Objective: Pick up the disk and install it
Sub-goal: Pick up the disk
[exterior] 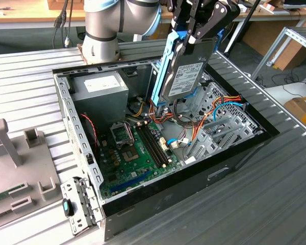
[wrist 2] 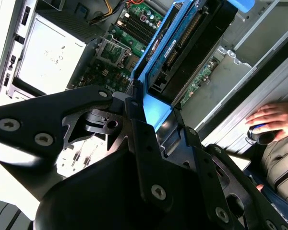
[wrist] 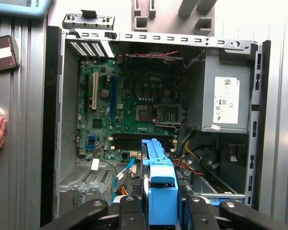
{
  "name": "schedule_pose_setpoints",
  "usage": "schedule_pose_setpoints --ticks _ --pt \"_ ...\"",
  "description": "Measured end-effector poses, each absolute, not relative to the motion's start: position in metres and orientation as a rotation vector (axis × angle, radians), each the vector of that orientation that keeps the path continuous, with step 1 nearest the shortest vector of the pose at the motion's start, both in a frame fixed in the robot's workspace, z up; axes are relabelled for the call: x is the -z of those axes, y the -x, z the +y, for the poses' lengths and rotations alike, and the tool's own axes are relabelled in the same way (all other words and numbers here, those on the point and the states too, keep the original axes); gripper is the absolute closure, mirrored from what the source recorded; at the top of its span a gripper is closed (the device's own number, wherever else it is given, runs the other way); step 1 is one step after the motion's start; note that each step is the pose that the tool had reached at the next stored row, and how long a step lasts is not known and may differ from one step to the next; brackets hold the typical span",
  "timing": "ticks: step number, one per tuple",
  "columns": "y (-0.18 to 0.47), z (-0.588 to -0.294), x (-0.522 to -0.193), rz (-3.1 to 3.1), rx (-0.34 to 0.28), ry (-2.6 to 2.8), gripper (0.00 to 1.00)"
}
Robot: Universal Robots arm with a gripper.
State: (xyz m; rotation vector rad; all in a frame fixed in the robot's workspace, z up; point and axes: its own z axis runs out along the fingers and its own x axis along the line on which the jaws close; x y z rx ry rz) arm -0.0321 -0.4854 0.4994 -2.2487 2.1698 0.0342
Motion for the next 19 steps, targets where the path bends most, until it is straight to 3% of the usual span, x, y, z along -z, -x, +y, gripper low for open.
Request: schedule_pose_setpoints --ticks 19 --pt "0.0321 -0.4908 -0.4983 2.170 -0.034 2.249 0.64"
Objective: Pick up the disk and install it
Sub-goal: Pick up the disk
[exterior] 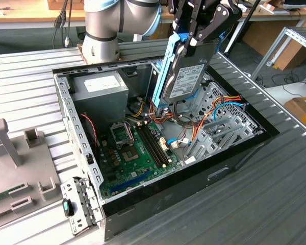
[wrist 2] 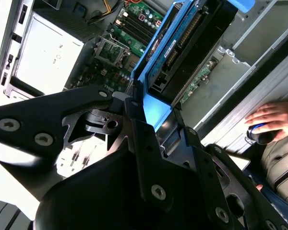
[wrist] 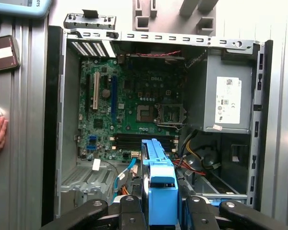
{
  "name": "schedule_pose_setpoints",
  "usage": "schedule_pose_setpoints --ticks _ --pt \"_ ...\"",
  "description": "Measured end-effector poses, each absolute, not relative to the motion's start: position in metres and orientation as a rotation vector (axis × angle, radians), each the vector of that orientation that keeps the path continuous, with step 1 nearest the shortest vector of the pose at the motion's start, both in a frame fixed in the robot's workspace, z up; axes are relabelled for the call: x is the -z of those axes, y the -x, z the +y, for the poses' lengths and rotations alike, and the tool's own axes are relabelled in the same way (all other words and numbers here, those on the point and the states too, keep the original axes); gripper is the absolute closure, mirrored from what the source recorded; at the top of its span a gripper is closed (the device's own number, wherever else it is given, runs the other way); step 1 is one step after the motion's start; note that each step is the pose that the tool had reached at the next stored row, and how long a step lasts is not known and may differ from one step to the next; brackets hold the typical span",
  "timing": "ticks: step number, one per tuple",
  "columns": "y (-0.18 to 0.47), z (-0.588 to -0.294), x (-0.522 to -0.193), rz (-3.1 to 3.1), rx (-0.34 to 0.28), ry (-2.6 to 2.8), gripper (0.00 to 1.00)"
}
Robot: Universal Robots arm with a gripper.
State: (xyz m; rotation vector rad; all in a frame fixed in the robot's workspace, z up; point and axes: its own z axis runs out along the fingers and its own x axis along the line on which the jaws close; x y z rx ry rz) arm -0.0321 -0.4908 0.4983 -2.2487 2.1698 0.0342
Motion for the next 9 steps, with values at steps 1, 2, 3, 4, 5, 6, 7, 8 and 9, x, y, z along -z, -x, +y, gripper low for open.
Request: schedule_pose_setpoints --ticks 1,2,3,4,5,6,7,8,9 --pt "0.032 -0.494 -0.498 2.170 -0.034 2.249 0.64" --pt "0.032 -0.496 -0.498 2.170 -0.034 2.249 0.64" --pt "0.032 -0.499 -0.498 2.170 -0.034 2.249 0.64" --pt "0.032 -0.504 -0.498 2.170 -0.034 2.249 0.64" --pt "0.032 -0.511 -0.498 2.170 -0.034 2.249 0.64" --pt "0.032 -0.515 -0.498 2.170 -0.034 2.249 0.64" --pt "0.032 -0.518 -0.498 2.170 -0.034 2.249 0.64" --pt "0.032 -0.523 -0.498 2.170 -0.034 2.249 0.64" --pt "0.032 -0.529 -0.498 2.170 -0.034 2.249 0.64"
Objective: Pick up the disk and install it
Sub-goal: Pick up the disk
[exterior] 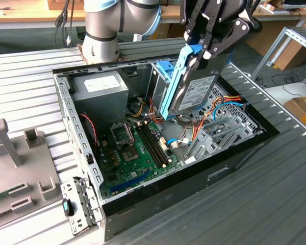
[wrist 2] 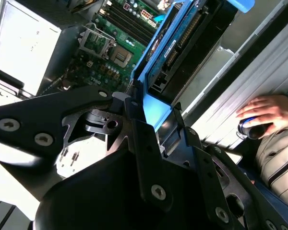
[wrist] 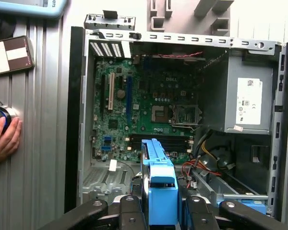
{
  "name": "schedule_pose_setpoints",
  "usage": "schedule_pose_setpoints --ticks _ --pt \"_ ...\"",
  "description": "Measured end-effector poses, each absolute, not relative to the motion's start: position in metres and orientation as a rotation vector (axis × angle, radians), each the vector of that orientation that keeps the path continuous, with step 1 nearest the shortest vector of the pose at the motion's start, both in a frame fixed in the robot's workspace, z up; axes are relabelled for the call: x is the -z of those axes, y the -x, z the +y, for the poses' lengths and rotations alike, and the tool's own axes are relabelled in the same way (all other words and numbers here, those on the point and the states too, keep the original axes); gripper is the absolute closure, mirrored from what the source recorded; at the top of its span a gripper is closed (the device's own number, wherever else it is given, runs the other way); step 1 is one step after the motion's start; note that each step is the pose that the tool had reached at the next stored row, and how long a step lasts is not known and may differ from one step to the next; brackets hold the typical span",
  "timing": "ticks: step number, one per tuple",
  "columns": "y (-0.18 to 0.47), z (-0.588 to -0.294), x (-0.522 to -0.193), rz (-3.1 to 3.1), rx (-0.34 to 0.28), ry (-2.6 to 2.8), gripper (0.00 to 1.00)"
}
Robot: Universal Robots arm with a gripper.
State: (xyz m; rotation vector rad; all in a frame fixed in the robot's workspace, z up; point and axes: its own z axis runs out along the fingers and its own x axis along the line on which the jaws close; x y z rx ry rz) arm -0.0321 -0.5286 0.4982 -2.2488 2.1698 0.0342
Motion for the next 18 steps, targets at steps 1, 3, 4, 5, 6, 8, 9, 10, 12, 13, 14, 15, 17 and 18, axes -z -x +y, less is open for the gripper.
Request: schedule_pose_setpoints --ticks 1,3,4,5,6,8,9,10,12,13,14,15,17,18 --pt "0.032 -0.531 -0.498 2.170 -0.034 2.249 0.64" --pt "0.032 -0.538 -0.498 2.170 -0.034 2.249 0.64" --pt "0.032 -0.542 -0.498 2.170 -0.034 2.249 0.64" --pt "0.032 -0.546 -0.498 2.170 -0.034 2.249 0.64" --pt "0.032 -0.549 -0.498 2.170 -0.034 2.249 0.64" --pt "0.032 -0.555 -0.498 2.170 -0.034 2.249 0.64" --pt "0.032 -0.561 -0.498 2.170 -0.034 2.249 0.64" --pt "0.032 -0.563 -0.498 2.170 -0.034 2.249 0.64" --pt "0.032 -0.569 -0.498 2.170 -0.034 2.249 0.64" --pt "0.032 -0.570 -0.498 2.170 -0.034 2.249 0.64" --pt "0.031 -0.570 -0.498 2.170 -0.034 2.249 0.64" --pt "0.027 -0.570 -0.498 2.170 -0.034 2.249 0.64" --pt "0.022 -0.570 -0.497 2.170 -0.034 2.249 0.64" --pt "0.018 -0.570 -0.497 2.170 -0.033 2.249 0.64"
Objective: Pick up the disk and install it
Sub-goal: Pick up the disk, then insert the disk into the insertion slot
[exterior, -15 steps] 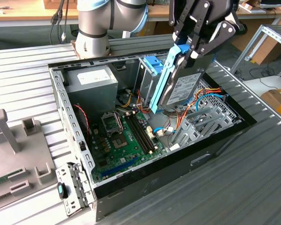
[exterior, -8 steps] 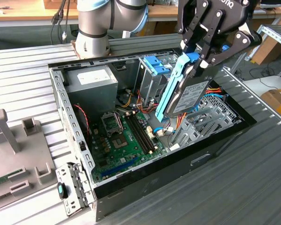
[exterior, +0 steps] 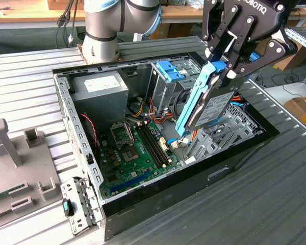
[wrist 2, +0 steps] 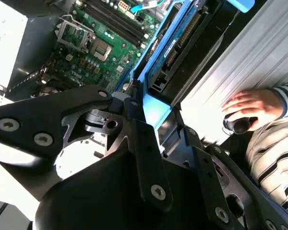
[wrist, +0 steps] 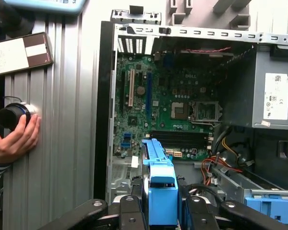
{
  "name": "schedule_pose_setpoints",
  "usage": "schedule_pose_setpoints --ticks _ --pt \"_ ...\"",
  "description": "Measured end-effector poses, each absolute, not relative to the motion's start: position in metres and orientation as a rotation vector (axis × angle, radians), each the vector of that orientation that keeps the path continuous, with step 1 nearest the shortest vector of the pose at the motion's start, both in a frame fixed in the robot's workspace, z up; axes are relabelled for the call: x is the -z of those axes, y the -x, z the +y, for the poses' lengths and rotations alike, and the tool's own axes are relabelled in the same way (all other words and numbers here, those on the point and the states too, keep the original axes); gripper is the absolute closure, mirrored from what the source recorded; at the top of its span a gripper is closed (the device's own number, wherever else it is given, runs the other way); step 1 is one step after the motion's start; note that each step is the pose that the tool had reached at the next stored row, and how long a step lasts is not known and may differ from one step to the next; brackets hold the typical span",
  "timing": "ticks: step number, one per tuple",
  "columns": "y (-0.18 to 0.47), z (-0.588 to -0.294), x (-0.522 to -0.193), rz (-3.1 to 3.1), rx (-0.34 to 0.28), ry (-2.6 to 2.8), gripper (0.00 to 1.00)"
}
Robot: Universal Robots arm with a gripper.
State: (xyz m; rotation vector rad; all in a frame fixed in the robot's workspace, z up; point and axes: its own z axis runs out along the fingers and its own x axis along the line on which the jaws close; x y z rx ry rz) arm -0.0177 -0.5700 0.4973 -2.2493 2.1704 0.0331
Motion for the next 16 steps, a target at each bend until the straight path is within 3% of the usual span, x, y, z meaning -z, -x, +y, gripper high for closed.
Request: schedule_pose_setpoints --ticks 16 --pt "-0.065 -0.570 -0.494 2.176 -0.023 2.253 0.64"
